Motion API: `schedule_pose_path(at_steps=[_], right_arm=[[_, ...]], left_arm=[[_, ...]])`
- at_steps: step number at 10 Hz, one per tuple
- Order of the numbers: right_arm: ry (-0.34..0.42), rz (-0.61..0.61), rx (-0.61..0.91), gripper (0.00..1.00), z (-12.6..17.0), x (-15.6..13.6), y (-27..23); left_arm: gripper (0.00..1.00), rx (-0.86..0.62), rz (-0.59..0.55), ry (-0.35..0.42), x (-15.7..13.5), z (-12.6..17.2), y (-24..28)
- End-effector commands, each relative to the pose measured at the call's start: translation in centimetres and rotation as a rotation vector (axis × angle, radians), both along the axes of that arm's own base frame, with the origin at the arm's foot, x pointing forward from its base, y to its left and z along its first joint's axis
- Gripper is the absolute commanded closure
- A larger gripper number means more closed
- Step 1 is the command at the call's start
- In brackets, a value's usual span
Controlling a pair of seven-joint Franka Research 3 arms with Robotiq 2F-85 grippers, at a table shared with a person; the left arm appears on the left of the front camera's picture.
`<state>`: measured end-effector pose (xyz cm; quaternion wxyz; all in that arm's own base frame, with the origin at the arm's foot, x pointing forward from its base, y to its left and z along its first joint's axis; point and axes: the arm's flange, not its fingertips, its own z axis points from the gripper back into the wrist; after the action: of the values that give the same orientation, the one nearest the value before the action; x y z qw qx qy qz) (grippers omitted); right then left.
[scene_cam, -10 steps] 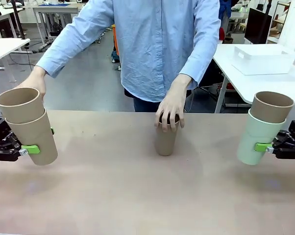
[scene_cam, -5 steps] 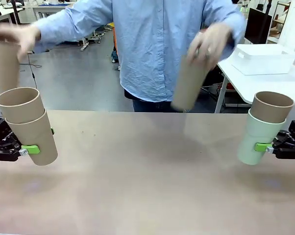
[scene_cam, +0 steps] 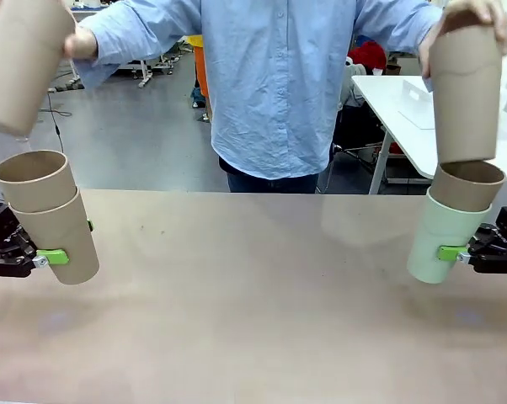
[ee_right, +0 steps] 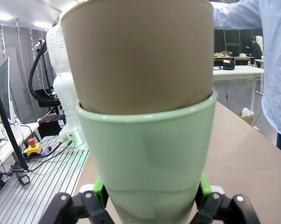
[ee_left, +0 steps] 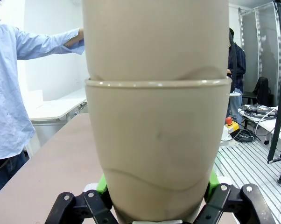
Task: Stack the cups and store them in the basket.
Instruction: Place the stack of Reusable plastic cups into the Pantry Basket.
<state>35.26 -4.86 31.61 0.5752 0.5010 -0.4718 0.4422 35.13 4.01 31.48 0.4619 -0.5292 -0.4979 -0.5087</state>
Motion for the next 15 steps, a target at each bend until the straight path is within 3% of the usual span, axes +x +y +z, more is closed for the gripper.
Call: schedule_pose_path(at_steps=[1, 15], right_arm=[[-0.006, -0.002, 0.0, 0.13, 0.23, 0.01, -0.08], [-0.006, -0.002, 0.0, 0.13, 0.23, 0.01, -0.08]], left_arm=[[0.16, -0.004, 0.001, -0.011, -0.04, 0.25, -0.05], [0.16, -0.004, 0.001, -0.011, -0.04, 0.25, -0.05]])
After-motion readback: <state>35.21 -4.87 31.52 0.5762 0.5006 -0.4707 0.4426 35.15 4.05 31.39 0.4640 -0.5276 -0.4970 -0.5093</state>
